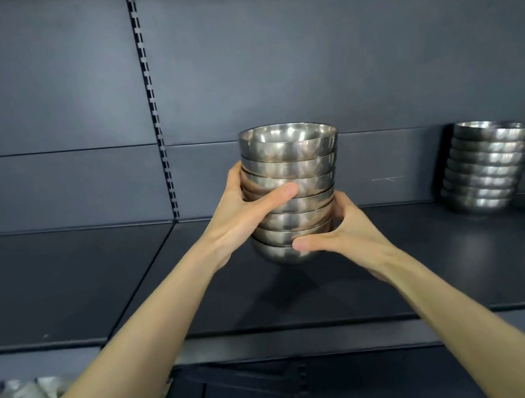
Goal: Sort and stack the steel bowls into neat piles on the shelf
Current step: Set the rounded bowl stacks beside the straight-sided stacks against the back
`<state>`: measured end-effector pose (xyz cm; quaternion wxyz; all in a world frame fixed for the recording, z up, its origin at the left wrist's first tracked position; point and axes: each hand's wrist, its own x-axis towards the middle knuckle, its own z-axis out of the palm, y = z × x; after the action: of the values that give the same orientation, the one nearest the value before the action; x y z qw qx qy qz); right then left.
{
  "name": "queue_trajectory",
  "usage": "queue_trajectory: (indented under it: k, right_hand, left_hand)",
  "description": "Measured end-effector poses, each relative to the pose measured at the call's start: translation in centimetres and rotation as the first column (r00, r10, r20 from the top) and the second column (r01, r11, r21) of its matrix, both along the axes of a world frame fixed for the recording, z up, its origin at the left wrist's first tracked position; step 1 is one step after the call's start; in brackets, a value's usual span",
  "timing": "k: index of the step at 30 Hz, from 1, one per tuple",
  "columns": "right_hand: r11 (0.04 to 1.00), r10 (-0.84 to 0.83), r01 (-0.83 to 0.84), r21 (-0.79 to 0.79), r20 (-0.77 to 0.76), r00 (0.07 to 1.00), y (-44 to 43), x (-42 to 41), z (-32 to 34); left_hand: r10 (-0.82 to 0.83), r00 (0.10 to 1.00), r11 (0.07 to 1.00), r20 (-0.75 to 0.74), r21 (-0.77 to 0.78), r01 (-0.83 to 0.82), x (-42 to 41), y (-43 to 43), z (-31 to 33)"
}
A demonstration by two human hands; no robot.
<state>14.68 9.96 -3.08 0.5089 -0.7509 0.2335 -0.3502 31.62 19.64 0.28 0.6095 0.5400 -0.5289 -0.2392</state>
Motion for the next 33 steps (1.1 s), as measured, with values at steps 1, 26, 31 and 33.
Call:
queue_trajectory:
  k: [1, 26, 31, 33]
  right_hand:
    - [1.0, 0.01, -0.01, 0.004, 0.001, 1.0, 1.1, 0.5, 0.1]
    - [0.96, 0.28, -0.28, 0.021, -0.01, 0.96, 26.9, 33.7, 0.5]
    - [0.948, 0.317, -0.317, 0.004, -0.017, 0.948, 27.0, 41.6, 0.1]
    - [0.946, 0.325, -0.325, 0.008, -0.021, 0.945, 26.7, 44.8, 0.0]
  left_hand:
    - [0.011, 1.0, 1.0, 0.0, 0.002, -0.011, 0.4, 1.3, 0.1]
    - [0.286, 0.958, 0.958, 0.01, -0.008, -0.286, 30.1, 32.0, 1.0]
    - [0.318, 0.947, 0.948, 0.037, 0.002, -0.319, 37.1, 32.4, 0.8]
    - [0.33, 0.943, 0.944, 0.048, 0.003, -0.331, 40.0, 32.2, 0.9]
